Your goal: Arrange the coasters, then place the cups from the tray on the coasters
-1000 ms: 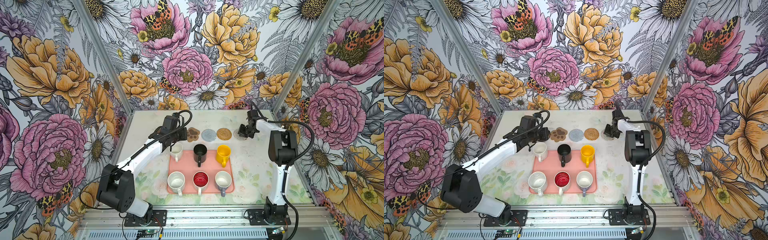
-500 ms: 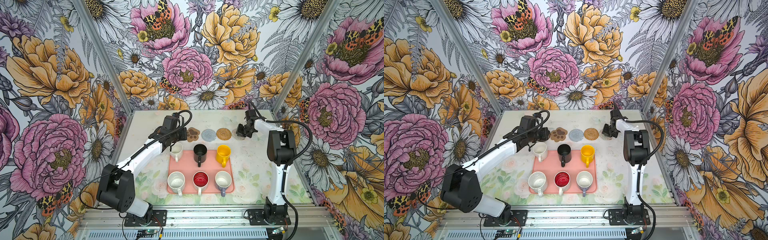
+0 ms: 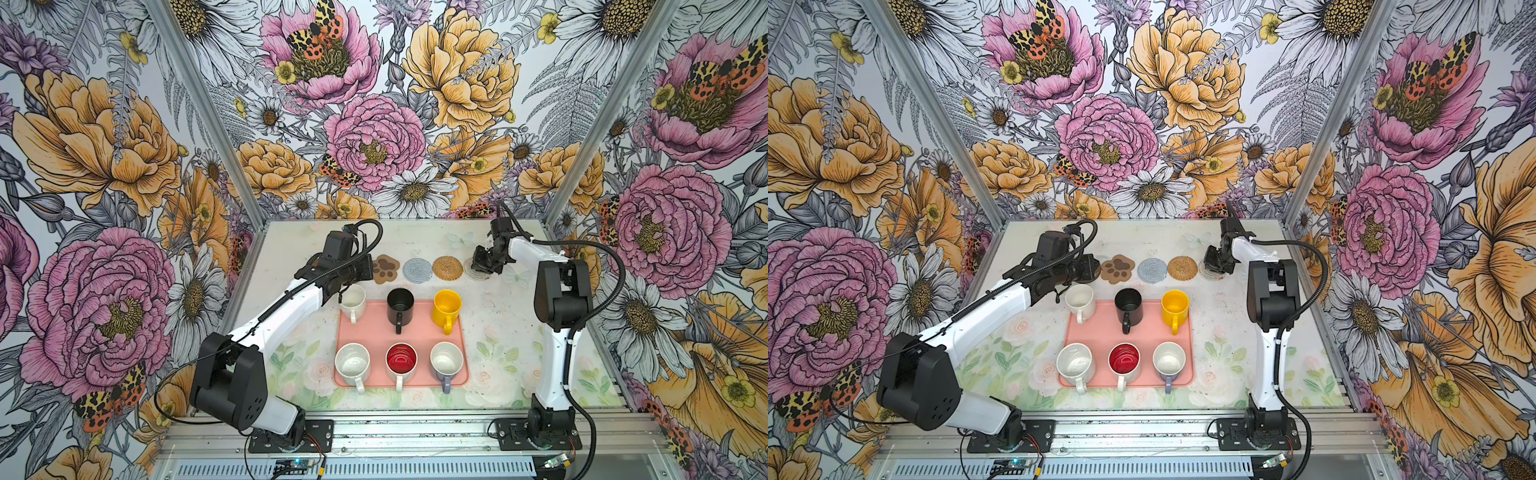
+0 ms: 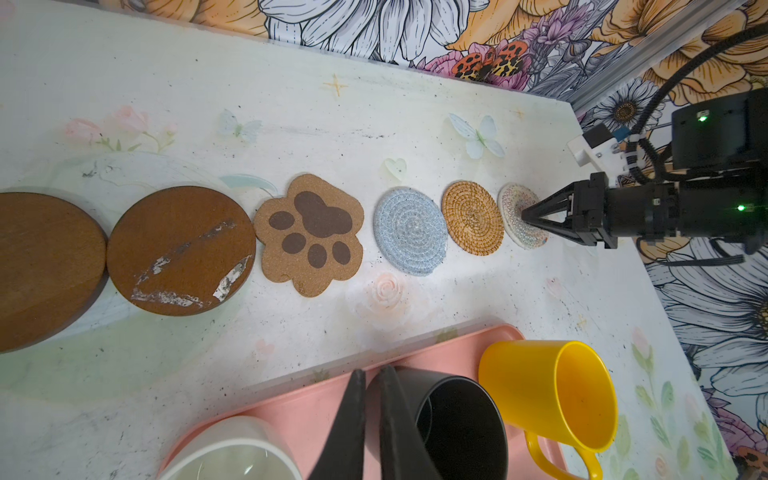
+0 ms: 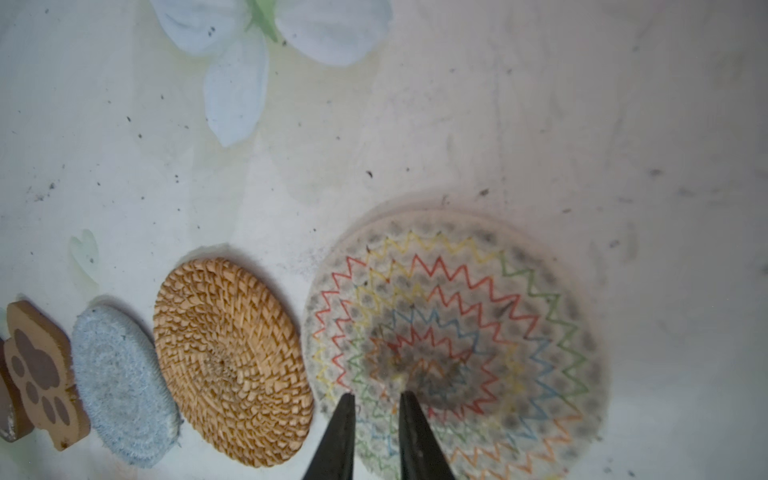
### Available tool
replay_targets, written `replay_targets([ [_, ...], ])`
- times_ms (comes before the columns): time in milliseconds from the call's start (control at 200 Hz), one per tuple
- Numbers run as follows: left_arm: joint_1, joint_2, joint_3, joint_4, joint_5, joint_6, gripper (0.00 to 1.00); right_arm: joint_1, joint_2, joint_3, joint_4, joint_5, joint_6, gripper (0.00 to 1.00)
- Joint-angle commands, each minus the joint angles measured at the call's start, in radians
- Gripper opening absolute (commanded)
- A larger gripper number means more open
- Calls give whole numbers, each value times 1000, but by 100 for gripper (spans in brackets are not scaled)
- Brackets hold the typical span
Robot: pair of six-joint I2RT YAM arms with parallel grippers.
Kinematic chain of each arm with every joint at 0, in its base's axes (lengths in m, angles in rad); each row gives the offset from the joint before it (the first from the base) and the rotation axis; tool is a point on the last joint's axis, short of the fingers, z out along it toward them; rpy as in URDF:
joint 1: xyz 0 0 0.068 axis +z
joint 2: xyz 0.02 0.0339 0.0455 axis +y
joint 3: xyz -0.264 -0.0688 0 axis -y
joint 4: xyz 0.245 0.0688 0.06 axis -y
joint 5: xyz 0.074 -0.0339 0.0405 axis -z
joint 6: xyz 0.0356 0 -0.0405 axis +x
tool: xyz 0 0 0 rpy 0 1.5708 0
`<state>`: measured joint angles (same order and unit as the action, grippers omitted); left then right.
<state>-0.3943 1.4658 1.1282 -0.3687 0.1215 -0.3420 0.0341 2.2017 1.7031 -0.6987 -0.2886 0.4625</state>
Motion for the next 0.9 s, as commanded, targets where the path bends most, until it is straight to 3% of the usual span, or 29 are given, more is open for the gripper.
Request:
replay_targets([
  [0,8,-34,-5,10,-3,4,14,4,-28,48,-1,-18,-4,27],
  [185,6,-54,5,5,-15,6,20,9,-110,34,-2,-20,-17,28],
  [385,-1,-59,40,6,-24,19,35,50,-237,-29,-1,-4,-68,30],
  [550,-24,-47,156,-20,-51,94,44,119,-372,-93,-12,128,-125,39],
  [700,-33,-66,223,-22,-78,127,51,172,-491,-153,-25,193,-139,42],
  [896,-38,-129,192,11,-88,124,64,265,-619,-223,-53,317,-132,51],
])
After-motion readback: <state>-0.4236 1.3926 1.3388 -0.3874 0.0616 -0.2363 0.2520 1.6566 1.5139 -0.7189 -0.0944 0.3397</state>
